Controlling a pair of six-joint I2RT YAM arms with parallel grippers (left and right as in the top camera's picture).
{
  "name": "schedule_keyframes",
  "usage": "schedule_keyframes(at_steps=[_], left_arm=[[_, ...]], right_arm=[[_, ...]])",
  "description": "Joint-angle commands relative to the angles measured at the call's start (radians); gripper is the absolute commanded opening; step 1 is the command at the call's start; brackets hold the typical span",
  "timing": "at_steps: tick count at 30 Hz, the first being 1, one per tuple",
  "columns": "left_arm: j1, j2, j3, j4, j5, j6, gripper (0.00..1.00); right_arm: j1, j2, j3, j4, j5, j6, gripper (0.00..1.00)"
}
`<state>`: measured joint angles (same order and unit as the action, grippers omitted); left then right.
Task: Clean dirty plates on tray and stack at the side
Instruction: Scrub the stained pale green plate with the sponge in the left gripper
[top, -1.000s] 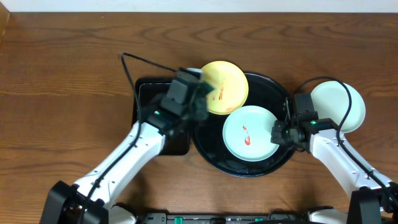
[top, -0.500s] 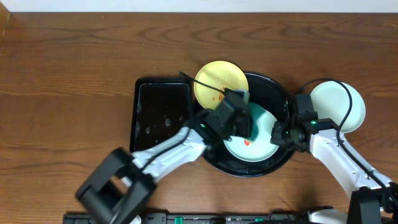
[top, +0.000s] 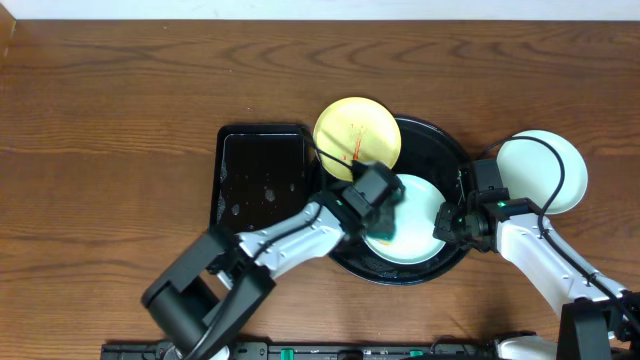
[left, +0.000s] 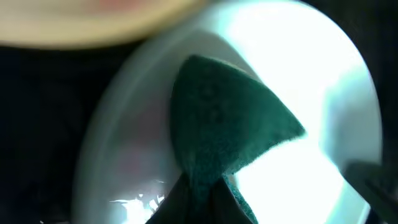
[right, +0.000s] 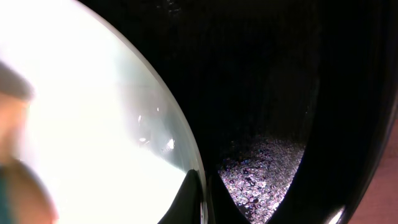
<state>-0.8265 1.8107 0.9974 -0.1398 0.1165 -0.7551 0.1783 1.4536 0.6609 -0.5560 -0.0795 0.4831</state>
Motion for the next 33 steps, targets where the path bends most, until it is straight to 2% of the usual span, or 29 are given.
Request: schedule_keyframes(at_steps=[1,3,8,18,21,25,29,33], left_arm=[[0.038,-0.064,-0.007,-0.010,-0.082,0.032,0.07],[0.026,-0.120,-0.002,0.025,-0.062,0.067,0.07],[-0.017,-0.151,-0.004,0.056,-0.057,0.039,0.07],[-0.103,0.042,-0.005,0.174,-0.046,0.013,0.07],[-0.100,0.080,-0.005,0.143,-0.070,0.018,0.07],[-0.056,0.070,-0.005,0.022,-0.206,0.017,0.07],[0.000,0.036,-0.005,-0.038,-0.283,0.017,0.07],[0.025,-0.032,0.004,-0.031,-0.234,0.061,0.07]], right_arm=[[0.006,0.004,-0.018,0.006,0.030,0.010,0.01],[0.006,0.004,-0.018,0.006,0.030,0.010,0.01],[0.006,0.004,-0.018,0.007,0.030,0.010,0.01],[0.006,0.004,-0.018,0.007,0.030,0.010,0.01],[0.006,0.004,-0.018,0.007,0.030,0.010,0.01],[0.006,0.004,-0.018,0.006,0.030,0.010,0.01],[0.006,0.004,-0.018,0.006,0.030,0.010,0.01],[0.006,0.004,-0.018,0.005,0.030,0.010,0.01]])
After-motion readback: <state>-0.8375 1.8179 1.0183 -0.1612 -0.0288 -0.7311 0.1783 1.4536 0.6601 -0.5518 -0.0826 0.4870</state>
